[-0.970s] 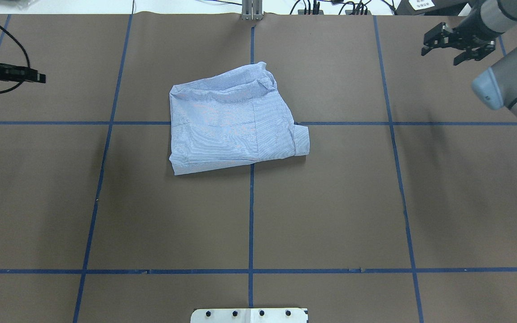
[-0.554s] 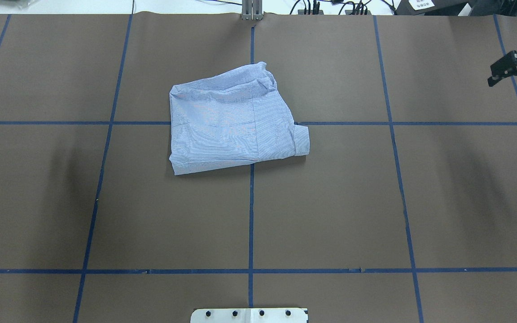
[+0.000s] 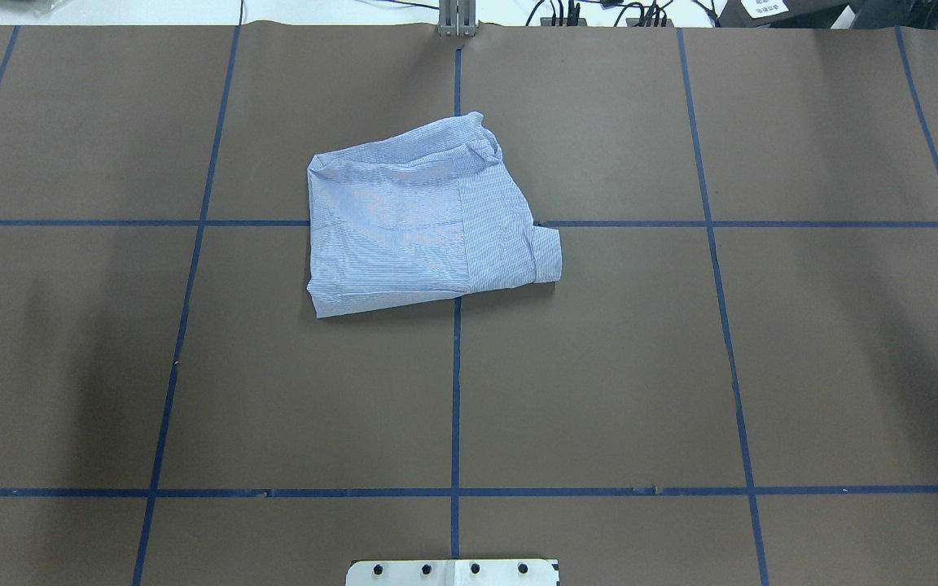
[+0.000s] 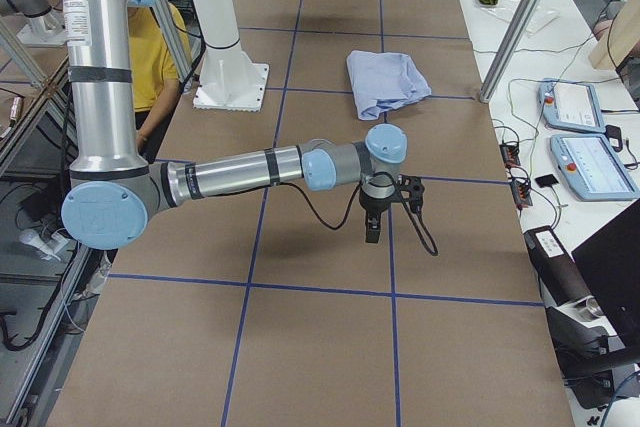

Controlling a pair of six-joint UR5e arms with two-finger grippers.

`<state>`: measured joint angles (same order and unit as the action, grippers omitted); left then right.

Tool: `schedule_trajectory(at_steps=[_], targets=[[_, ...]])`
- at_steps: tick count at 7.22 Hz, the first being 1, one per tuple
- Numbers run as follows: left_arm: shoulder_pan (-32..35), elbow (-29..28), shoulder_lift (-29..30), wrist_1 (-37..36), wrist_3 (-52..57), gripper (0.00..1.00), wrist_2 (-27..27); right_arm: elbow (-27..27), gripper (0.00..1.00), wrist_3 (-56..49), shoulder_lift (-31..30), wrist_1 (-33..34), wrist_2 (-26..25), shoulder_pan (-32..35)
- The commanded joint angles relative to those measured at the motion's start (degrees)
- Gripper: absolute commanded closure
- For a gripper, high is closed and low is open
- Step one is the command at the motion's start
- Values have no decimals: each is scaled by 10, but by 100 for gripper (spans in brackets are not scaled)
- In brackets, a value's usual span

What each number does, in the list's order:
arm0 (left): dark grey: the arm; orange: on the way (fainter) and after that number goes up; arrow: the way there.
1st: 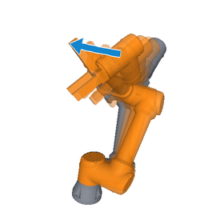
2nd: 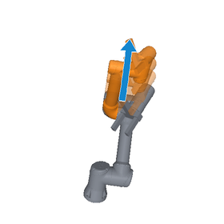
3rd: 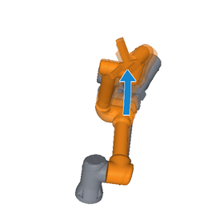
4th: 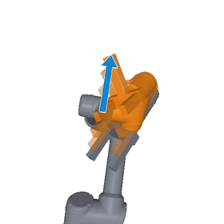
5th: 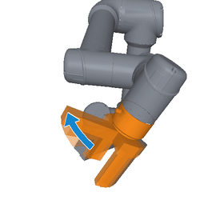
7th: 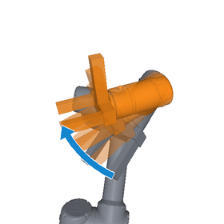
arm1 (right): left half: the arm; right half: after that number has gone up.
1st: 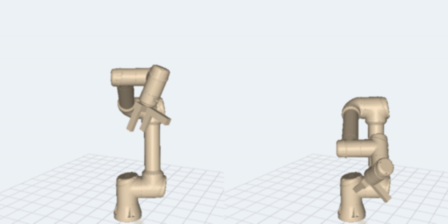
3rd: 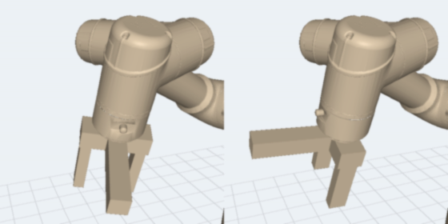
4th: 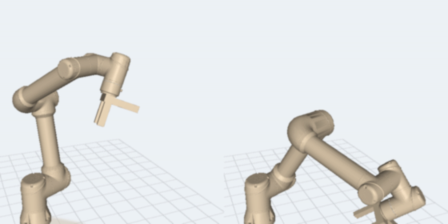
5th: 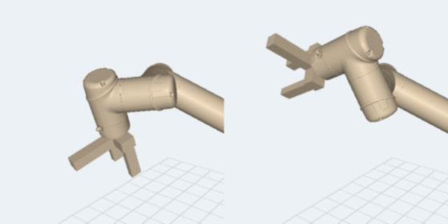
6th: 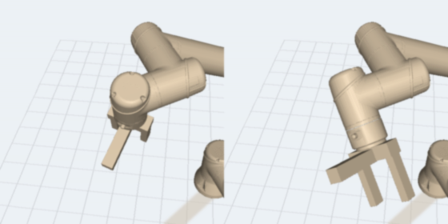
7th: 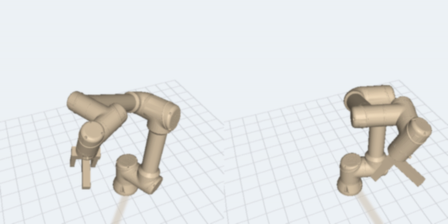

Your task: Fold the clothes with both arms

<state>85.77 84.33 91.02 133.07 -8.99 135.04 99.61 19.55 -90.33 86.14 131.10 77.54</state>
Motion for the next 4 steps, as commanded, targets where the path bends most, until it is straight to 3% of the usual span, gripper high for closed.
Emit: schedule_trajectory(at_steps=[1,2,4], targets=[[36,4,-13,-2,22,0,48,-6,0,1,-40,-46,27,36],[40,8,-13,-5,22,0,48,-12,0,-15,-42,-48,53,64],[41,9,-16,-52,22,0,22,-20,0,-52,-55,-47,58,74]])
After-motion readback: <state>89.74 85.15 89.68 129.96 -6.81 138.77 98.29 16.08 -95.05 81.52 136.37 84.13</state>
